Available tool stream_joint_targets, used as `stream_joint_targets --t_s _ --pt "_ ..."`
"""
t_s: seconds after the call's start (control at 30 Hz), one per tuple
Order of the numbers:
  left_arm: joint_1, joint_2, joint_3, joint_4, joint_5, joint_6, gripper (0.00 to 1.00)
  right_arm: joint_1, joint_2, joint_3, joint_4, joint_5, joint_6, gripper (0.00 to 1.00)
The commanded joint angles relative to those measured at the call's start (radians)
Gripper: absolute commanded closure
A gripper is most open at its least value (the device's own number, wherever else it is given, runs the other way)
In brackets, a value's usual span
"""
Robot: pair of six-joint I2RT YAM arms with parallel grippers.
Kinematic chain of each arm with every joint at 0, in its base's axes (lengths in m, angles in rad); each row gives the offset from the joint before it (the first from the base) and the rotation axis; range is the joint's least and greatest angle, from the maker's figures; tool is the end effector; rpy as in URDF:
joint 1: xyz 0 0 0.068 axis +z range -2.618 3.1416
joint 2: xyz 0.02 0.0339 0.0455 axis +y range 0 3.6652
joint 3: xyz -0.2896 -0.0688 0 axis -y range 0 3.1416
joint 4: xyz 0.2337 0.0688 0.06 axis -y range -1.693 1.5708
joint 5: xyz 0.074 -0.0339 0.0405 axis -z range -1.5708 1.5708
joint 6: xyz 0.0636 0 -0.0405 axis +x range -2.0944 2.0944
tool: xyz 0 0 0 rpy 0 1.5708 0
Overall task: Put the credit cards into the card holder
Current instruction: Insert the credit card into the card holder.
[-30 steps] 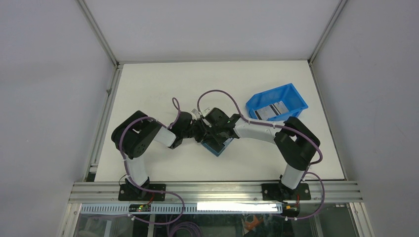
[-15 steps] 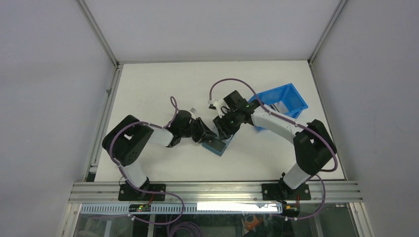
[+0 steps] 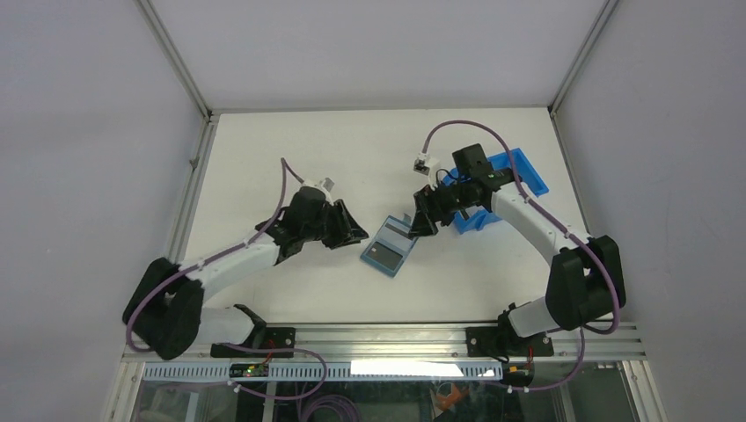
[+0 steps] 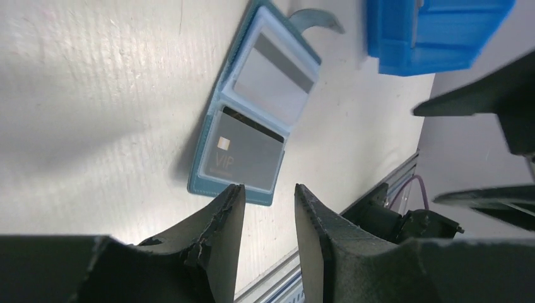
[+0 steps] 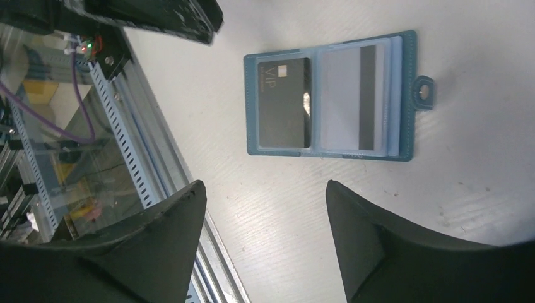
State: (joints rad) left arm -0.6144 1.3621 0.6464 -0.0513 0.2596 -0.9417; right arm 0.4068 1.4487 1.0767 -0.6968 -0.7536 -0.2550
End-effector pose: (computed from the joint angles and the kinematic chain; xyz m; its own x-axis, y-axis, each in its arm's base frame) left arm 0.2139 -0.1709 0.1947 -0.9063 -0.3170 -0.2796 -0.0418 0.7255 -0.6870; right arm 0.2419 0.1516 0.2664 -0.6300 -0.4717 -0.6169 -0.7749 0.4345 0.4591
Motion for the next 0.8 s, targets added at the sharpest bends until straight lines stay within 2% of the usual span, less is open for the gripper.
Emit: stream_joint_targets --t_s 0.0,0.13,0.2,0.33,0.6,0.77 --pt "-0.001 -0.263 0.077 -0.266 -0.163 0.189 0.63 -0.005 -0.028 0.02 -0.065 -0.169 -0.149 0.26" --pt "-0.001 -0.49 0.057 -0.367 -0.29 0.237 0.48 -0.004 0.03 0.064 -0.195 -0.199 -0.332 0.25" --pt "-0.001 -0.595 0.015 -0.37 -0.34 0.234 0.39 -0.003 0.068 0.091 -0.223 -0.187 -0.336 0.25" --pt "-0.001 -0.781 -0.119 -0.317 -0.404 0.144 0.02 0.009 0.118 0.119 -0.21 -0.123 -0.292 0.26" --pt "-0.001 -1.042 -0.501 -0.046 -0.376 -0.27 0.01 0.059 0.214 0.171 -0.197 0.0 -0.218 0.28" --pt "-0.001 -1.077 -0.518 -0.116 -0.349 -0.29 0.03 0.061 0.269 0.2 -0.192 0.035 -0.183 0.29"
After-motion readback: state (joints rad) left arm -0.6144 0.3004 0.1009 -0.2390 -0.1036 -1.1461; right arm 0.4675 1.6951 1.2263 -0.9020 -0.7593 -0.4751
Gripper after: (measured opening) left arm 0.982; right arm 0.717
